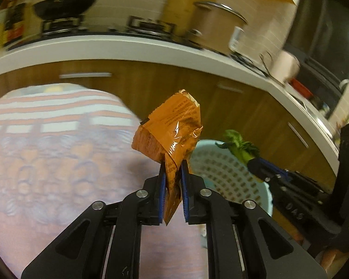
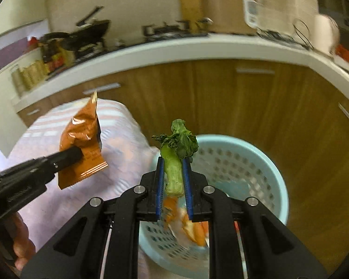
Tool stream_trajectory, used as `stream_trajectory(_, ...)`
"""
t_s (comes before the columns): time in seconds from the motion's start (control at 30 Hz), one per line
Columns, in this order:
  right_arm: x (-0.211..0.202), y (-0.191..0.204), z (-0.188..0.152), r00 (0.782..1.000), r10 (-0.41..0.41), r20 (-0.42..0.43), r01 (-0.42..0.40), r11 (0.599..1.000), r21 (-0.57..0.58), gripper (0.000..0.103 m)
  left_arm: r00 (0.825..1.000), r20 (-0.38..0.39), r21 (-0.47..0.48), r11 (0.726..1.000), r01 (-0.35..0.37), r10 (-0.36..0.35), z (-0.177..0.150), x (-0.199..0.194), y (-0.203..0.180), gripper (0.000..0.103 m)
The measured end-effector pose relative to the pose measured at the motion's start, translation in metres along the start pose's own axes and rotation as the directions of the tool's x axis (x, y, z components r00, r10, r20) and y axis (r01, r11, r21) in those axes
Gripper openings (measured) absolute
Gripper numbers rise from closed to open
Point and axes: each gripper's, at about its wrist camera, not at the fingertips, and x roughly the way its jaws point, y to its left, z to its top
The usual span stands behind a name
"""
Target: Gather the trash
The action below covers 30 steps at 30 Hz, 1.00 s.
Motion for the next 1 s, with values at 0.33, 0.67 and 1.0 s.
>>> stream_trajectory(0.33, 0.014, -0.041, -0.018, 0.997, -0.032, -0.074, 0.042, 0.991, 0.128, 0.034, 0.996, -0.087, 0.072, 0.997, 0.023, -0.017, -0.013, 0.031, -0.025, 0.057)
stream_trajectory(0.67, -0.014, -0.017, -0.015, 0.999, -0.051, 0.005, 0.05, 0.996, 0.076, 0.045, 0.998, 0.004, 0.07, 0.996, -0.057, 0.057, -0.014, 0.001, -0.01, 0.076)
stream_trajectory(1.0, -0.057, 0.035, -0.008, 0.982, -0.105, 0.156, 0.109, 0.994, -0.017, 0.046, 0.954, 0.21, 0.079, 0.968, -0.236, 0.215, -0.011, -0.081, 0.001, 0.086)
